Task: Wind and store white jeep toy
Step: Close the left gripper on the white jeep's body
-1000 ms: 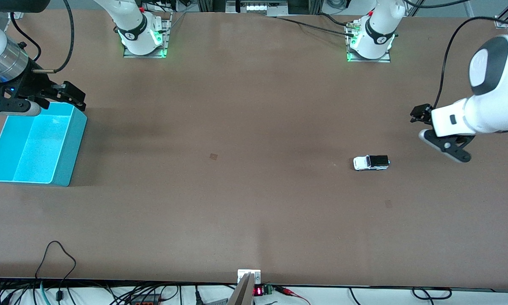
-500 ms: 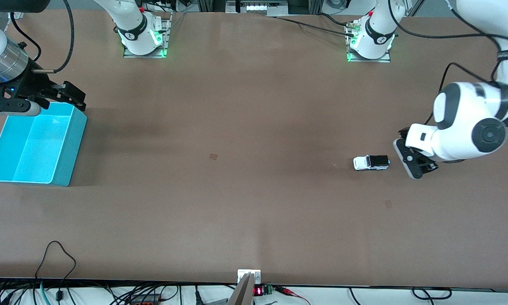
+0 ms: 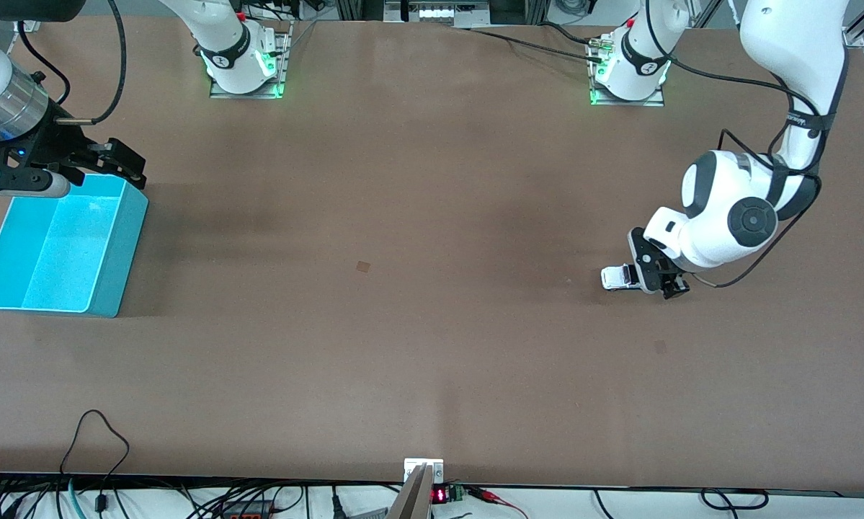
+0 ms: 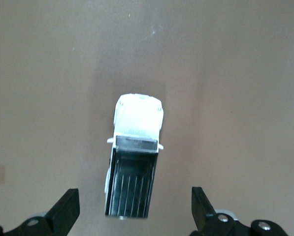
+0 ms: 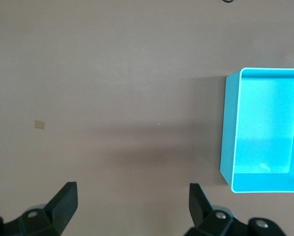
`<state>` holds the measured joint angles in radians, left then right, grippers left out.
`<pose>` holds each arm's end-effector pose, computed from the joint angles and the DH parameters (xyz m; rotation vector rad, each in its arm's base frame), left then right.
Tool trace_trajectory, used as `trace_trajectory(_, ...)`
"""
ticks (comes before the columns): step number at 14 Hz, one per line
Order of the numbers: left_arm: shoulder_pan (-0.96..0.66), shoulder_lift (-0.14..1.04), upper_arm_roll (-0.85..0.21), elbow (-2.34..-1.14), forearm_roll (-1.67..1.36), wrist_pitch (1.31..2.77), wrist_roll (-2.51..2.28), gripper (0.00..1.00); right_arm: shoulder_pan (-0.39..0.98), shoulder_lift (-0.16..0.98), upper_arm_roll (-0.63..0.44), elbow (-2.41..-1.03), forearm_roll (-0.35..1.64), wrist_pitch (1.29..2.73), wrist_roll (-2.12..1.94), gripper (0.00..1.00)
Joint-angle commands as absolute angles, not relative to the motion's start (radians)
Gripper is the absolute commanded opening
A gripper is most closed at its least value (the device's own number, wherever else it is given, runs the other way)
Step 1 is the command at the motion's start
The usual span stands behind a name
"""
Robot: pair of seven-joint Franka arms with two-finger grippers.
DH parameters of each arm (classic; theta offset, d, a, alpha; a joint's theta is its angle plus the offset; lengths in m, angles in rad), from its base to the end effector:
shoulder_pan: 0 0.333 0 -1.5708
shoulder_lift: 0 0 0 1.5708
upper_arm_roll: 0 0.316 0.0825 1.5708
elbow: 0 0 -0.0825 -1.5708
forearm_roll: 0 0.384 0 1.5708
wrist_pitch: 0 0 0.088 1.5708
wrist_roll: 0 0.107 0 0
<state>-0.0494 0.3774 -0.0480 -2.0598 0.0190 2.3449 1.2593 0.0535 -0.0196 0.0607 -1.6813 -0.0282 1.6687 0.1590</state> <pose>0.5798 -0.0560 0.2428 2.3910 -1.9495 -0.1143 0.5516 0.0608 0.5915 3.1128 -0.0656 0.0169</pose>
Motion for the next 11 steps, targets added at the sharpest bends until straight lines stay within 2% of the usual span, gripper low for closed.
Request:
trace_trajectory(1,-0.028,0.4,-0.063,-2.088,-0.008,2.428,1.356,1.0,0.051,-0.026,0.061,-1.689,-0.011,1.677,0.144,1.0)
trace_trajectory(6,-0.015,0.454,-0.064,-2.091,-0.008,2.468,1.387,1.0,0.051,-0.028,0.061,-1.689,-0.011,1.675,0.144,1.0)
trace_trajectory(7,-0.018,0.454,-0.063,-2.091,-0.008,2.479,1.414,0.94,0.051,-0.028,0.061,-1.689,-0.011,1.674,0.144,1.0)
trace_trajectory(8,-0.018,0.456,-0.064,-2.092,-0.008,2.479,1.43,0.75,0.051,-0.028,0.061,-1.689,-0.011,1.674,0.144,1.0)
trace_trajectory(9,-0.015,0.454,-0.064,-2.098,-0.008,2.479,1.437,0.52,0.051,-0.029,0.063,-1.689,-0.011,1.675,0.144,1.0)
trace_trajectory(10,-0.017,0.454,-0.064,-2.098,-0.008,2.479,1.446,0.4,0.051,-0.028,0.063,-1.689,-0.011,1.675,0.144,1.0)
trace_trajectory(11,-0.018,0.454,-0.064,-2.098,-0.008,2.479,1.45,0.36,0.051,-0.028,0.061,-1.689,-0.011,1.675,0.144,1.0)
